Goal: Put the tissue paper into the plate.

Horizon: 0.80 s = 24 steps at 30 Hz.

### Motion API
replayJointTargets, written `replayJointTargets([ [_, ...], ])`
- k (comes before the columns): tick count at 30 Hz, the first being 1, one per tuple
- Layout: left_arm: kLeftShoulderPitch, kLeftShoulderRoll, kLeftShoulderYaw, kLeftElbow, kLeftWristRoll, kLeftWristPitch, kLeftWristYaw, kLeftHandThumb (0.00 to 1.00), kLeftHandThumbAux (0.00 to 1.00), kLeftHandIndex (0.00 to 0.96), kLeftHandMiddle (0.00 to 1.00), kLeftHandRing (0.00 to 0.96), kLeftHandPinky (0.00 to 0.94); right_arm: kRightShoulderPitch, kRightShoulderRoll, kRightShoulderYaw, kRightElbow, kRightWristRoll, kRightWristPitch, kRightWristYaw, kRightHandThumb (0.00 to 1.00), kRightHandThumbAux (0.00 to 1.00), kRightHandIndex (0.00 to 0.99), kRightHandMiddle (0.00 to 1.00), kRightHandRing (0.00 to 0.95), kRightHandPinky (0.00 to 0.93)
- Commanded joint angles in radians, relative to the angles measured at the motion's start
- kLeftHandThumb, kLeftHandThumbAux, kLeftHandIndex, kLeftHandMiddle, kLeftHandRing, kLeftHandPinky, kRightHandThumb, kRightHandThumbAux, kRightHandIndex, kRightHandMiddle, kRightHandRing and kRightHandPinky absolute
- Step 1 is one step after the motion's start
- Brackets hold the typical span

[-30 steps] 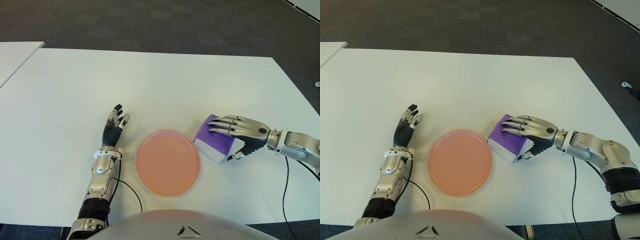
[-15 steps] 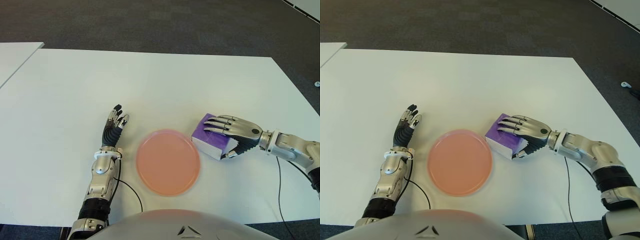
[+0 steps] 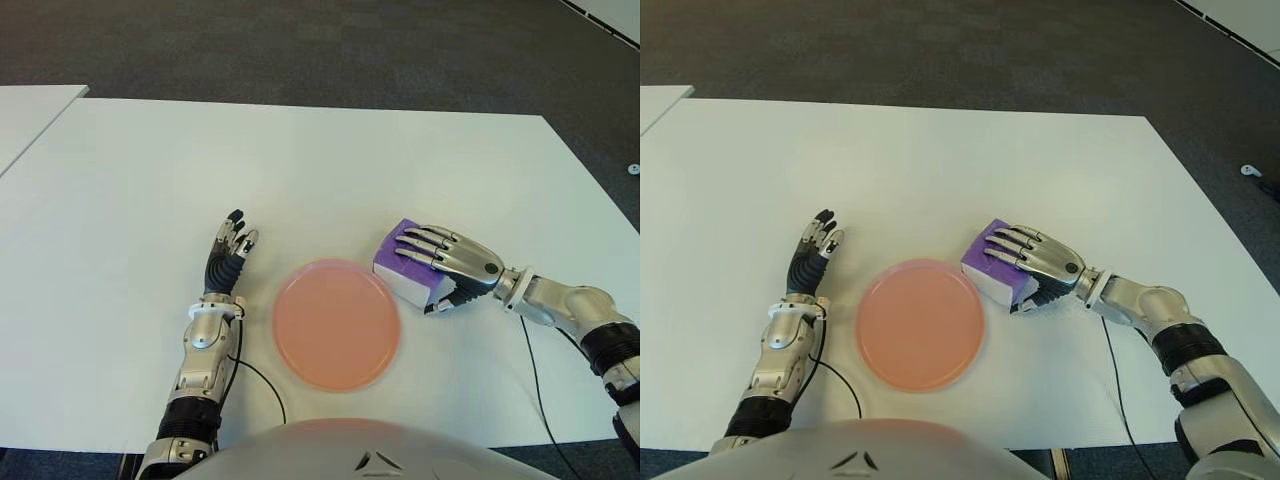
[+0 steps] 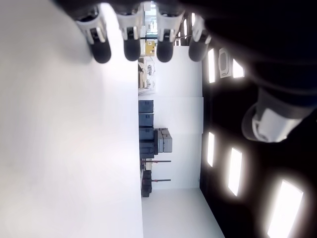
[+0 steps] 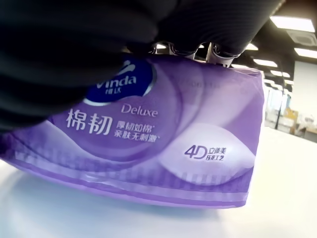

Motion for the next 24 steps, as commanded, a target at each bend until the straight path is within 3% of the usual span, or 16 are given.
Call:
replayJointTargets([
  [1, 0.039, -0.006, 0.001, 0.028, 0.002, 0.027, 0.006, 0.0, 0.499, 0.0, 0.0, 0.0, 0.0, 0.015, 0.028, 0.162, 0.106, -0.166, 0.063, -0.027, 0.454, 0.341, 0.0, 0.0, 0.0, 0.0],
  [6, 0.043, -0.009, 0.003, 0.021, -0.002, 0.032, 0.008, 0.0, 0.507, 0.0, 0.0, 0.0, 0.0, -0.008, 0.027, 0.221, 0.129, -0.166, 0.093, -0.074, 0.47, 0.356, 0.0, 0.0, 0.0, 0.0],
  [12, 0.049, -0.012, 0.007, 0.009, -0.005, 0.042, 0.01, 0.0, 0.523, 0.0, 0.0, 0.0, 0.0, -0.104, 0.089, 0.293, 0.179, -0.164, 0.131, -0.064, 0.481, 0.393, 0.0, 0.0, 0.0, 0.0],
  [24, 0.054, -0.011, 0.013, 0.003, -0.003, 0.04, 0.009, 0.0, 0.527, 0.0, 0.0, 0.0, 0.0, -0.127, 0.085, 0.354, 0.197, -0.133, 0.149, -0.085, 0.484, 0.401, 0.0, 0.0, 0.0, 0.0],
])
